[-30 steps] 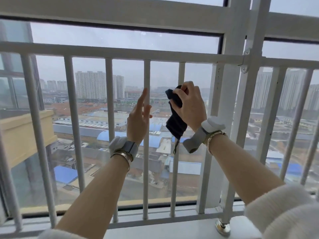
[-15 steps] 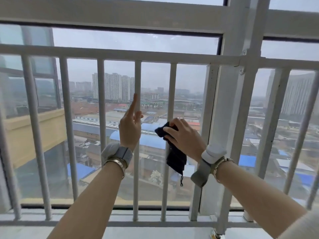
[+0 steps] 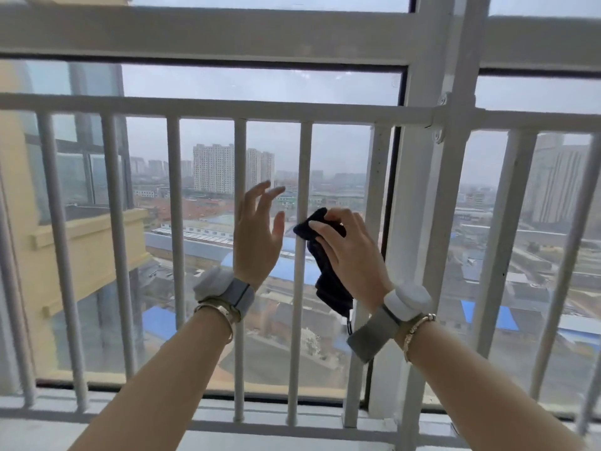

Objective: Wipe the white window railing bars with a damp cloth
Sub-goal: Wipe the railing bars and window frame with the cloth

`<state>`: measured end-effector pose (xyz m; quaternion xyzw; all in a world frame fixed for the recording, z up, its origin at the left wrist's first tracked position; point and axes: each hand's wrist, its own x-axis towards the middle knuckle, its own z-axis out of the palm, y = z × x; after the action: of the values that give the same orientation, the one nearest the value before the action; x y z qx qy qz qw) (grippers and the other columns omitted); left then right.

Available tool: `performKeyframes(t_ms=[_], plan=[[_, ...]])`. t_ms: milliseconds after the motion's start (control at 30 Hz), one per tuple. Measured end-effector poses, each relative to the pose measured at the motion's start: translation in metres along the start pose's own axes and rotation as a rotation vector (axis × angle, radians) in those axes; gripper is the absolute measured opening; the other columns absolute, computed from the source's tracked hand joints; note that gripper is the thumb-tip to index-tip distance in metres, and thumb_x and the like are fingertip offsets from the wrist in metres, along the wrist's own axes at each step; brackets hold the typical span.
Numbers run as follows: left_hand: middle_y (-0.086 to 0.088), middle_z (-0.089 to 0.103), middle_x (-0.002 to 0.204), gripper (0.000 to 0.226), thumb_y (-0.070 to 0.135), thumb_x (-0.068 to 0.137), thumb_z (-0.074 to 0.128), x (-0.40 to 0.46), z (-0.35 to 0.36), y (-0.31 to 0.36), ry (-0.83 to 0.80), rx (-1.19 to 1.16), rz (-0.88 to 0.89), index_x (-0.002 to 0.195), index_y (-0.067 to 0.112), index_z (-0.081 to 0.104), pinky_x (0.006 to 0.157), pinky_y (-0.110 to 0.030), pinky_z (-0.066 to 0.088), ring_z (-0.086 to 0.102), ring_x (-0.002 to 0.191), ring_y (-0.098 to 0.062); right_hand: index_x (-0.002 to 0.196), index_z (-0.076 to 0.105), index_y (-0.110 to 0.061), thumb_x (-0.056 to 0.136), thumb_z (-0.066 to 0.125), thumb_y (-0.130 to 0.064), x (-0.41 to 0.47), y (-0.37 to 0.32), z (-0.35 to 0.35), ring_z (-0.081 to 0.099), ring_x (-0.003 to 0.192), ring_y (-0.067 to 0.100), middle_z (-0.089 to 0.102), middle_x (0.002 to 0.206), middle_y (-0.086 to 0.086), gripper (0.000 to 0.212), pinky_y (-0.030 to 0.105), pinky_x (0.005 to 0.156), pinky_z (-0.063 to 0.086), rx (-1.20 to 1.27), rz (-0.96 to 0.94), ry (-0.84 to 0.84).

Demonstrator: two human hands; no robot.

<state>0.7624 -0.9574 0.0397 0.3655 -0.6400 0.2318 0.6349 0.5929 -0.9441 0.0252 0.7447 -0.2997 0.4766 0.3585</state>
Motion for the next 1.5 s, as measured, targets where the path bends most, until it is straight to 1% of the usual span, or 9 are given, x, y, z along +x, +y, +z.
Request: performKeyframes(t_ms=[167,300,433,667,900,1067,1267,1367,1500], plan=[[-0.015,0.047,0.135,0.062,0.023,0.091,0.057,0.038,0.025,0.027,-0.068,-0.216,-0.103,0.144,0.013,0.026,0.086,-0.033,0.051,0.058,0.105,-0.019,0.108,0.065,-0.008,0.091,0.056,-0.017,0.059,0.041,-0.061,0.053,0.097,0.030,0.054,0.110,0.014,0.021,0.033,0.075,0.051,-0.136,0.051,0.242],[-0.015,0.059,0.124,0.062,0.012,0.087,0.061,0.052,0.040,0.025,-0.024,-0.131,-0.080,0.142,0.011,0.032,0.078,-0.043,0.056,0.066,0.091,-0.028,0.103,0.066,-0.011,0.091,0.057,-0.020,0.102,0.078,-0.074,0.052,0.098,0.029,0.056,0.110,0.012,0.018,0.029,0.076,0.048,-0.195,0.079,0.286],[-0.009,0.052,0.132,0.060,0.010,0.087,0.062,0.050,0.043,0.023,0.009,-0.189,-0.105,0.140,0.015,0.035,0.077,-0.041,0.057,0.067,0.091,-0.026,0.104,0.067,-0.015,0.093,0.050,-0.028,0.105,0.088,-0.058,0.050,0.098,0.027,0.058,0.109,0.007,0.024,0.022,0.074,0.044,-0.216,0.072,0.260],[-0.006,0.049,0.135,0.058,0.013,0.088,0.061,0.048,0.046,0.020,0.033,-0.180,-0.093,0.140,0.016,0.036,0.076,-0.036,0.057,0.067,0.090,-0.025,0.104,0.067,-0.013,0.091,0.058,-0.018,0.051,0.081,-0.056,0.053,0.090,0.032,0.059,0.107,0.010,0.017,0.039,0.065,0.056,-0.248,-0.083,0.005],[-0.007,0.053,0.130,0.055,0.016,0.089,0.059,0.047,0.048,0.017,0.051,-0.165,-0.065,0.140,0.015,0.036,0.076,-0.030,0.054,0.068,0.089,-0.025,0.104,0.066,-0.013,0.091,0.057,-0.018,0.095,0.083,-0.055,0.054,0.090,0.033,0.057,0.107,0.013,0.017,0.036,0.069,0.052,-0.240,0.118,0.185],[-0.011,0.069,0.102,0.054,0.021,0.094,0.053,0.024,0.051,0.014,0.045,-0.195,-0.058,0.142,0.022,0.029,0.054,-0.036,0.057,0.068,0.066,-0.025,0.106,0.067,-0.017,0.090,0.062,-0.024,0.036,0.065,-0.034,0.052,0.097,0.036,0.055,0.113,0.014,0.018,0.036,0.070,0.055,-0.206,0.159,0.115],[0.009,0.052,0.117,0.060,0.016,0.088,0.060,-0.025,0.045,0.005,-0.013,-0.224,-0.053,0.141,0.020,0.034,0.058,-0.034,0.058,0.070,0.078,-0.020,0.098,0.069,-0.017,0.086,0.065,-0.025,-0.018,0.051,-0.034,0.053,0.090,0.033,0.055,0.106,0.014,0.016,0.038,0.063,0.057,-0.146,0.105,-0.056],[0.012,0.047,0.122,0.060,0.016,0.087,0.062,-0.024,0.042,-0.001,-0.043,-0.228,-0.019,0.141,0.017,0.035,0.064,-0.028,0.057,0.068,0.082,-0.017,0.095,0.070,-0.013,0.085,0.068,-0.022,0.022,0.057,-0.040,0.054,0.089,0.030,0.055,0.104,0.014,0.013,0.028,0.071,0.049,-0.118,0.183,0.072],[-0.002,0.066,0.110,0.065,0.021,0.086,0.063,-0.031,0.039,0.001,-0.092,-0.199,-0.065,0.143,0.022,0.030,0.066,-0.017,0.051,0.061,0.082,-0.004,0.098,0.069,-0.014,0.087,0.066,-0.020,0.035,0.057,-0.033,0.053,0.093,0.031,0.054,0.108,0.015,0.013,0.028,0.074,0.047,-0.126,0.253,0.145]])
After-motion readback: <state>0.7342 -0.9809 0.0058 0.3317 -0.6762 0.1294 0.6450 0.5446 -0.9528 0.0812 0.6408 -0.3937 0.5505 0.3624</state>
